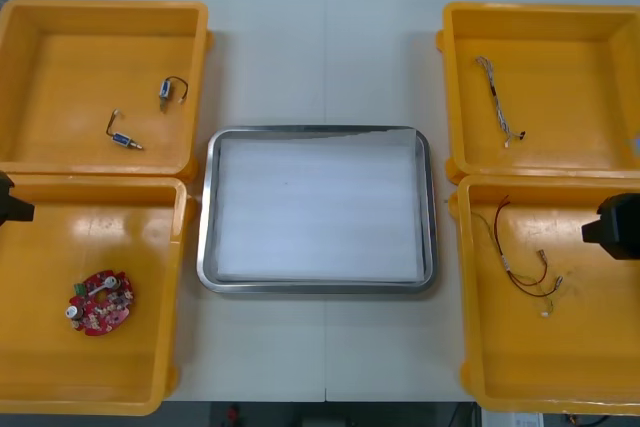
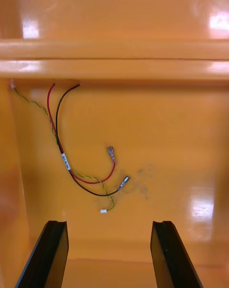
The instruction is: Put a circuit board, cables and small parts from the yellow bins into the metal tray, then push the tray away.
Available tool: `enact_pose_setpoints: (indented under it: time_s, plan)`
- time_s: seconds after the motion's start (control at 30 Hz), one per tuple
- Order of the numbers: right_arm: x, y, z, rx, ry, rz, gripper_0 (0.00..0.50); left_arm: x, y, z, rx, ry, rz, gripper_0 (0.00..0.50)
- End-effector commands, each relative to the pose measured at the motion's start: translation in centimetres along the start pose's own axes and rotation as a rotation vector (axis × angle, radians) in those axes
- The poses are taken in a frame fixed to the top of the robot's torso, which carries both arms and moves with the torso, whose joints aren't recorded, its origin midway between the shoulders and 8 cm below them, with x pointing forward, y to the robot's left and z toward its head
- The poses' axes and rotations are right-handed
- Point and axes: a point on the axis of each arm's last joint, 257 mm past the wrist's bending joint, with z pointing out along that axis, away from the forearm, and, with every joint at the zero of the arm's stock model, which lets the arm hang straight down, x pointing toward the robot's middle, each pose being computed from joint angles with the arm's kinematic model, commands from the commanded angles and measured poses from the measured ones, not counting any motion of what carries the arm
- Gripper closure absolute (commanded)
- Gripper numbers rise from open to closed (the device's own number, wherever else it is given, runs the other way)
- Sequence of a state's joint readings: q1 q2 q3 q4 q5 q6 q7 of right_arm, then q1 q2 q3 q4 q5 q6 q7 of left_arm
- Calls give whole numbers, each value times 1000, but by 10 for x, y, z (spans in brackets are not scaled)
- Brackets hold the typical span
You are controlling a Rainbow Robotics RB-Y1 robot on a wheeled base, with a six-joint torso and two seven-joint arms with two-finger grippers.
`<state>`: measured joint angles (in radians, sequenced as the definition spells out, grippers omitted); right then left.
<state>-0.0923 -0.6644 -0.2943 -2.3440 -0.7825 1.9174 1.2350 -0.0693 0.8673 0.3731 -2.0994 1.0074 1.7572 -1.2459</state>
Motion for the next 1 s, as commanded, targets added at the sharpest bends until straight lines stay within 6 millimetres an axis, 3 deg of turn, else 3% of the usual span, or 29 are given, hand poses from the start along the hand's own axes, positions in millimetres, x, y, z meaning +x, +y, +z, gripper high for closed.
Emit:
enact_pose_setpoints:
  time_s: [0.03, 0.17, 0.57, 0.87, 1.0]
  plan:
    - [19, 1, 11, 49, 59, -104, 0, 17, 4, 6, -10, 7, 141, 0]
    - [27, 11, 22, 62, 79, -148, 0, 29, 3, 17, -8, 12, 151, 0]
    - [19, 44, 62, 21, -1, -246, 0, 66, -1, 47, 14, 28, 157, 0]
    - [19, 46, 94, -1, -5, -296, 0, 87, 0, 60, 8, 62, 171, 0]
    - [22, 37, 103, 12, 15, -362, 0, 93, -1, 68, 1, 65, 177, 0]
